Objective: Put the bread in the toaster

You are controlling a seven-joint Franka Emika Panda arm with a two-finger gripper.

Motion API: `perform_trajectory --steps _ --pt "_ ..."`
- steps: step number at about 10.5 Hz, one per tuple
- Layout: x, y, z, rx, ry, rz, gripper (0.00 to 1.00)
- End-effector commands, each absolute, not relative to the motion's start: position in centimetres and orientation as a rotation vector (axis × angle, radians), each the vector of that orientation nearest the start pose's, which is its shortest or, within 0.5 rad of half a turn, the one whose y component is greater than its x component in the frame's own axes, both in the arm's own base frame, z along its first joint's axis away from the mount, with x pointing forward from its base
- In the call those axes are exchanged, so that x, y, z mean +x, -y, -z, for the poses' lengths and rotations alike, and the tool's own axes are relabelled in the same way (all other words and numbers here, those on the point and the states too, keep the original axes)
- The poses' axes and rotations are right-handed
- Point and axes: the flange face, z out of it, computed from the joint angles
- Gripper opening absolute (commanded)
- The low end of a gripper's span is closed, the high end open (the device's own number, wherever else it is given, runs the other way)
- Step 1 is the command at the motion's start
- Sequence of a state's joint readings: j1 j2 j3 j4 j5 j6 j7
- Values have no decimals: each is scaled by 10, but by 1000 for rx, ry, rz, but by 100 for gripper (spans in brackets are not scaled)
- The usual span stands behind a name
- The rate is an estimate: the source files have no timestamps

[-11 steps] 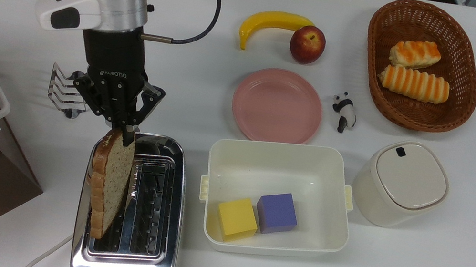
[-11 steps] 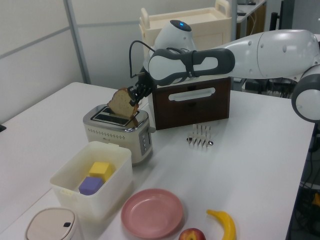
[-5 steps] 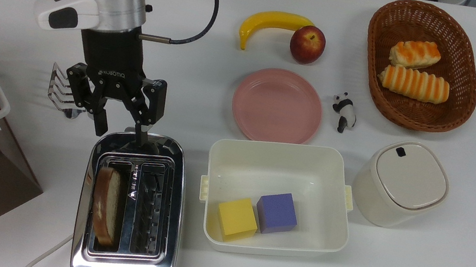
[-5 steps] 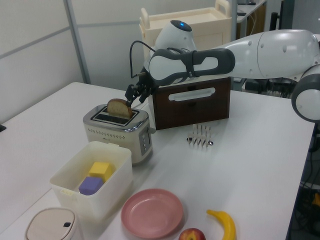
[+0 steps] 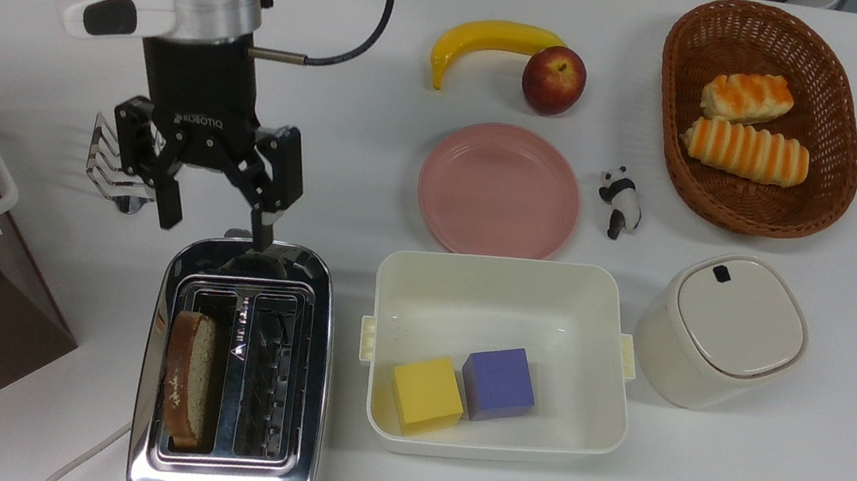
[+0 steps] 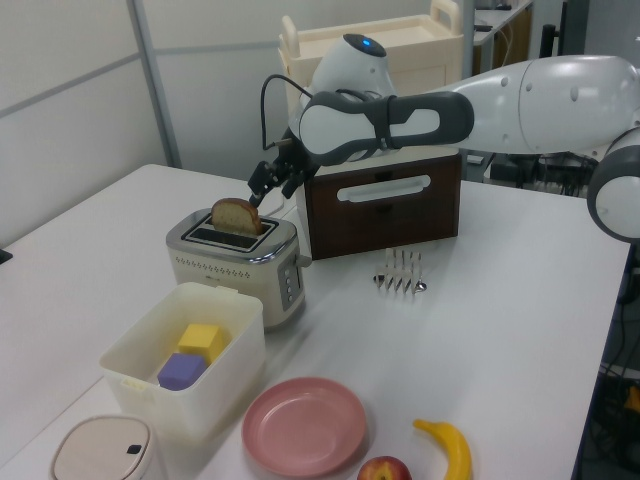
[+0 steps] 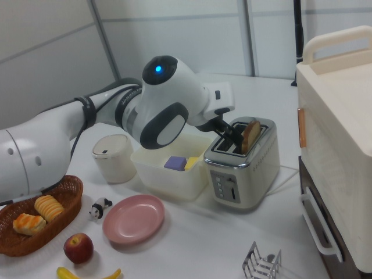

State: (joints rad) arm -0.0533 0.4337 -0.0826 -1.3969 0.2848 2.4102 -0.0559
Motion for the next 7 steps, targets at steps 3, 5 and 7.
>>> perform_trajectory --steps 3,5,7 --pt "684 88 -557 -3028 -175 574 100" --pt "670 87 -556 -3086 -144 394 100" --pt "666 85 -550 -3140 -94 304 100"
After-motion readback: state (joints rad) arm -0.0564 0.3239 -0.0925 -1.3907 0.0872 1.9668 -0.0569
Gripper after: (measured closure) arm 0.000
